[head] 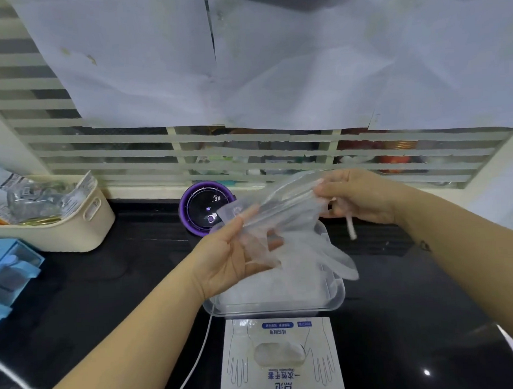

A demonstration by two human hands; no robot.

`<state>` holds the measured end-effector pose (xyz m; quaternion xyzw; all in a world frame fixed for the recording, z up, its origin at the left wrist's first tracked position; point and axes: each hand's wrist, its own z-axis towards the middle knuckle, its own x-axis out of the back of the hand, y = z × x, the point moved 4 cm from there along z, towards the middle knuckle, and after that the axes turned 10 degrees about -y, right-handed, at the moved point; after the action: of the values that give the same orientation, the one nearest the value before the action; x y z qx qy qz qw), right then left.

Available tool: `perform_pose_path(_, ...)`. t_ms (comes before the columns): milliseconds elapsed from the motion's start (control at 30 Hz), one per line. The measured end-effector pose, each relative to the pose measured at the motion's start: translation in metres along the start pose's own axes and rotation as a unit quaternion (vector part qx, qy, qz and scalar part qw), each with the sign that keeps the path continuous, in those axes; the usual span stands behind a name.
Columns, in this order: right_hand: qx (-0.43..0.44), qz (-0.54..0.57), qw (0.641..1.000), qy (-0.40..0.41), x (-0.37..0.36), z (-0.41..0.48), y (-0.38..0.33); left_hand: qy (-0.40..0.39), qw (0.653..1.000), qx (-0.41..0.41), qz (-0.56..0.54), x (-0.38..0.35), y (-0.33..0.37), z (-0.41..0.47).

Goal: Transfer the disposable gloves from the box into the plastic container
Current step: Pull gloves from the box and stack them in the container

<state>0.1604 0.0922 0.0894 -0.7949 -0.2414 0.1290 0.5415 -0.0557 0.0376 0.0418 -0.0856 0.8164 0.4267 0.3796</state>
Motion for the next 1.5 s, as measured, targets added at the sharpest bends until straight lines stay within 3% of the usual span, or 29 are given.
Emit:
perform_pose_path(100, -0.037, -0.265, 0.963, 0.033, 0.001, 0.011, -0.006, 0.055, 0.995, 0.032, 0.083, 0.019, -0.009, -0.003)
perform_pose_path(167, -0.062, -0.353, 0.933, 0.017, -0.004, 0.024, 0.000, 0.104, 0.983, 0.029, 0.149, 0.036, -0.007, -0.006)
perform_pose_path(233, -0.089, -0.406, 0.909, -0.011, -0.010, 0.041, 0.011, 0.165, 0.946, 0.016, 0.278, 0.049, 0.001, -0.010)
perform_pose_path(300, -0.110, -0.441, 0.890, -0.040, -0.017, 0.059, 0.026, 0.235, 0.847, -0.022, 0.476, 0.056, 0.012, -0.015)
perform_pose_path(367, -0.118, -0.446, 0.886, -0.051, -0.026, 0.070, 0.038, 0.287, 0.717, -0.156, 0.616, 0.046, 0.023, -0.024)
perform_pose_path(400, -0.119, -0.445, 0.886, -0.051, -0.031, 0.074, 0.044, 0.270, 0.658, -0.230, 0.664, 0.037, 0.026, -0.026)
perform_pose_path(500, -0.115, -0.465, 0.877, -0.029, -0.043, 0.086, 0.059, 0.060, 0.538, -0.293, 0.789, 0.018, 0.008, -0.010)
perform_pose_path(600, -0.079, -0.543, 0.836, 0.014, -0.052, 0.088, 0.062, -0.088, 0.455, -0.219, 0.859, 0.022, -0.016, 0.016)
perform_pose_path(700, -0.042, -0.592, 0.803, 0.044, -0.053, 0.083, 0.061, -0.060, 0.463, -0.032, 0.884, 0.037, -0.028, 0.043)
perform_pose_path(767, -0.007, -0.636, 0.769, 0.073, -0.049, 0.075, 0.055, -0.056, 0.446, 0.088, 0.889, 0.051, -0.036, 0.054)
perform_pose_path(900, 0.189, -0.663, 0.691, 0.217, -0.059, 0.046, 0.028, -0.076, 0.372, 0.172, 0.909, 0.063, -0.046, 0.065)
perform_pose_path(967, 0.251, -0.667, 0.688, 0.135, -0.085, 0.046, 0.032, -0.085, 0.345, 0.172, 0.919, 0.062, -0.048, 0.068)
perform_pose_path(1000, 0.219, -0.667, 0.710, 0.057, -0.097, 0.053, 0.042, -0.086, 0.345, 0.171, 0.919, 0.061, -0.049, 0.069)
perform_pose_path(1067, 0.043, -0.653, 0.755, -0.041, -0.105, 0.067, 0.075, -0.083, 0.353, 0.173, 0.916, 0.061, -0.051, 0.071)
perform_pose_path(1133, -0.101, -0.636, 0.762, -0.069, -0.093, 0.072, 0.104, -0.081, 0.358, 0.189, 0.911, 0.063, -0.052, 0.071)
perform_pose_path(1200, -0.178, -0.628, 0.752, -0.091, -0.082, 0.074, 0.125, -0.071, 0.357, 0.213, 0.907, 0.070, -0.051, 0.073)
perform_pose_path(1367, -0.238, -0.660, 0.703, -0.116, -0.078, 0.082, 0.166, -0.037, 0.319, 0.260, 0.911, 0.077, -0.056, 0.075)
perform_pose_path(1500, -0.243, -0.641, 0.719, -0.118, -0.076, 0.091, 0.174, -0.016, 0.283, 0.272, 0.920, 0.078, -0.057, 0.077)
